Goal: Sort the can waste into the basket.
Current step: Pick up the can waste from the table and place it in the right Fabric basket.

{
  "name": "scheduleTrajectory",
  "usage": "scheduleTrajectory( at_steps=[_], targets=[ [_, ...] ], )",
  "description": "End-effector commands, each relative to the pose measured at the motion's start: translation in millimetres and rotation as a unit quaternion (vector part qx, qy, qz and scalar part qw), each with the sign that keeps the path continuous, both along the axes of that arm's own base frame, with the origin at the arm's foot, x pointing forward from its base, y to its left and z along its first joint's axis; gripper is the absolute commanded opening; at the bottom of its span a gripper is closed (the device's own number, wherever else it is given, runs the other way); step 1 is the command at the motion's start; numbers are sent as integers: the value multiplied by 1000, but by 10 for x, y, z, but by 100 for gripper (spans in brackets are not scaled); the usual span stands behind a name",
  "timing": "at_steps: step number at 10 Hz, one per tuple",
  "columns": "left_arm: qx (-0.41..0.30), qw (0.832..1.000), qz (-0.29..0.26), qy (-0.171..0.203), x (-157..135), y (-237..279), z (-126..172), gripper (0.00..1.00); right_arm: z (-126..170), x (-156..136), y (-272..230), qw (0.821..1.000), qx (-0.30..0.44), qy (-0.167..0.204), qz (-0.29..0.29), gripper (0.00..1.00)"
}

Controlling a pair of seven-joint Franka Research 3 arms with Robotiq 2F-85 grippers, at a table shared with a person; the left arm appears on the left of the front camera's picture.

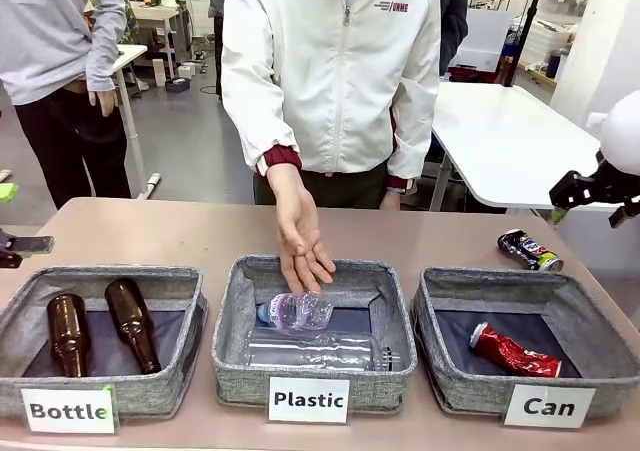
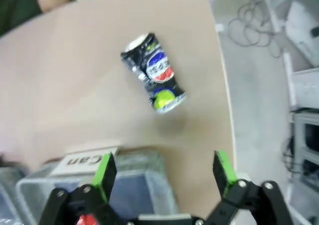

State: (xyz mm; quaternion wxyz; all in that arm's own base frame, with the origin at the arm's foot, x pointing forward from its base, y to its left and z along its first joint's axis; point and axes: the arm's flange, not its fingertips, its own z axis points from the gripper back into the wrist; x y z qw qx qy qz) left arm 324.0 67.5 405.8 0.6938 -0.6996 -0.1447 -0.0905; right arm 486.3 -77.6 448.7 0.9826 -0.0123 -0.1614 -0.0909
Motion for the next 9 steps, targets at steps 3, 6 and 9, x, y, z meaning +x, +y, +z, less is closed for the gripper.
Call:
scheduleTrajectory(
  at_steps=[3, 6, 9],
  targets=[
    [0, 1000, -8, 0, -43, 13, 11, 100, -469, 913, -229, 994, 22, 47, 101, 100],
    [0, 1000, -8, 0, -43, 13, 11, 100, -962, 1267, -124, 983, 54, 110, 134, 100],
    [0, 1000, -8, 0, -43, 13, 11, 100, -1336, 1405, -51, 978, 64, 146, 132, 100]
  ],
)
